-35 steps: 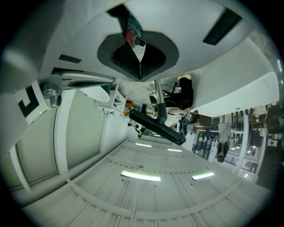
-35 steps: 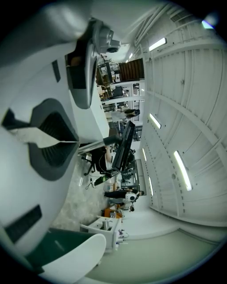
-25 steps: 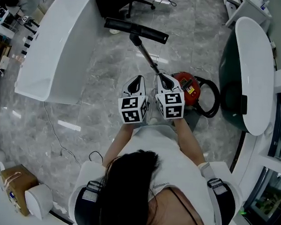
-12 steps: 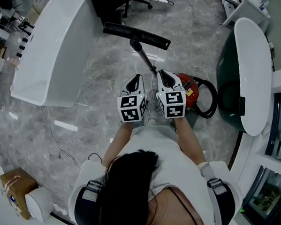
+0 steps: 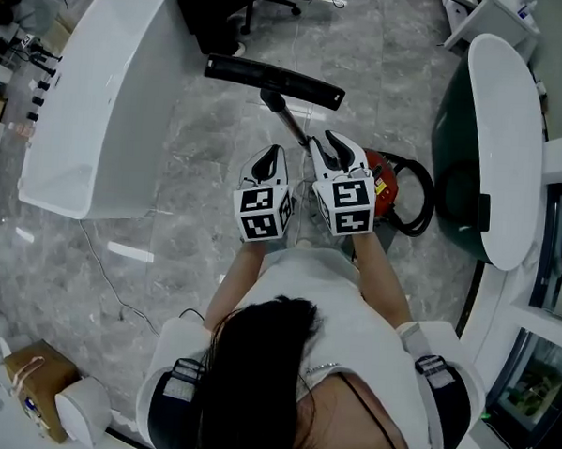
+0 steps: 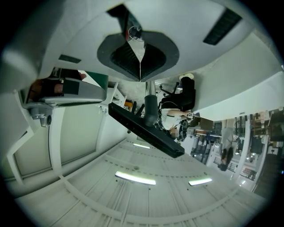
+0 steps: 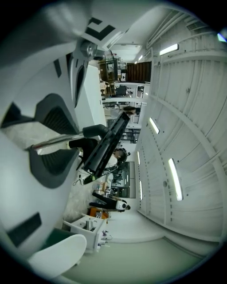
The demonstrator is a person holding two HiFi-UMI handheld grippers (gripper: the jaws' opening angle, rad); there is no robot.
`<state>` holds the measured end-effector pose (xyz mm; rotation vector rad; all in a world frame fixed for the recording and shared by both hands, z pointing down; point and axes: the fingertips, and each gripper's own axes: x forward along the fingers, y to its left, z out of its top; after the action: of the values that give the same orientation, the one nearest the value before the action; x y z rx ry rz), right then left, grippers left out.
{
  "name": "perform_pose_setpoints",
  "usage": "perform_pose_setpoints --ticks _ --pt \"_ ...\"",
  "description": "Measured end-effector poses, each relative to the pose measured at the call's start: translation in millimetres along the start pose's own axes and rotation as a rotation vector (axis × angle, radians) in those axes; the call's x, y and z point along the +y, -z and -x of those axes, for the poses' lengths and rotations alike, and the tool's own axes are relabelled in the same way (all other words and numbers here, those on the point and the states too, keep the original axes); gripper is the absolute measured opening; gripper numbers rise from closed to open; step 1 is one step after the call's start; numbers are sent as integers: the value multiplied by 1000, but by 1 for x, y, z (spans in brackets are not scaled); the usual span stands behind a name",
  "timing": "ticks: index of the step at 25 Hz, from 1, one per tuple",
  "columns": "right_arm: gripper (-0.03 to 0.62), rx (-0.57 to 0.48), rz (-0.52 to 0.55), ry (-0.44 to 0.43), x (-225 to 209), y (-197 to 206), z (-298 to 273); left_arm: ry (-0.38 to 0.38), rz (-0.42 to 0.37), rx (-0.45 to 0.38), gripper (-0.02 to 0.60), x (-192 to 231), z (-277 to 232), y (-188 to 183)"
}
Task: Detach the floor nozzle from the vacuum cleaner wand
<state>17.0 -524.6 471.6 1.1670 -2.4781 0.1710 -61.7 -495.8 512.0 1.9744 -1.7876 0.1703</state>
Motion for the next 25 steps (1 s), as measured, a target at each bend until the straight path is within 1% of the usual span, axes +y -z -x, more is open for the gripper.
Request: perform_pose_setpoints --ticks 4,9,11,13,15,18,25 --pt "141 -5 67 6 0 -10 -6 4 -2 3 6 5 -7 -3" --pt "154 -5 170 21 -3 -26 -13 8 0 10 6 7 -16 -5" --pt "177 4 227 23 -4 -30 -16 10 4 11 6 6 -19 -5" --pt "205 21 311 21 -3 -34 -18 9 8 13 6 8 -21 -4" --pt "219 24 379 34 -3 -39 -20 5 11 14 6 10 -23 -4" --pt "225 22 423 44 -6 -46 -26 -1 18 12 6 14 -27 -6" --pt "238 46 529 21 -5 -56 -44 -9 22 10 6 23 -30 -7"
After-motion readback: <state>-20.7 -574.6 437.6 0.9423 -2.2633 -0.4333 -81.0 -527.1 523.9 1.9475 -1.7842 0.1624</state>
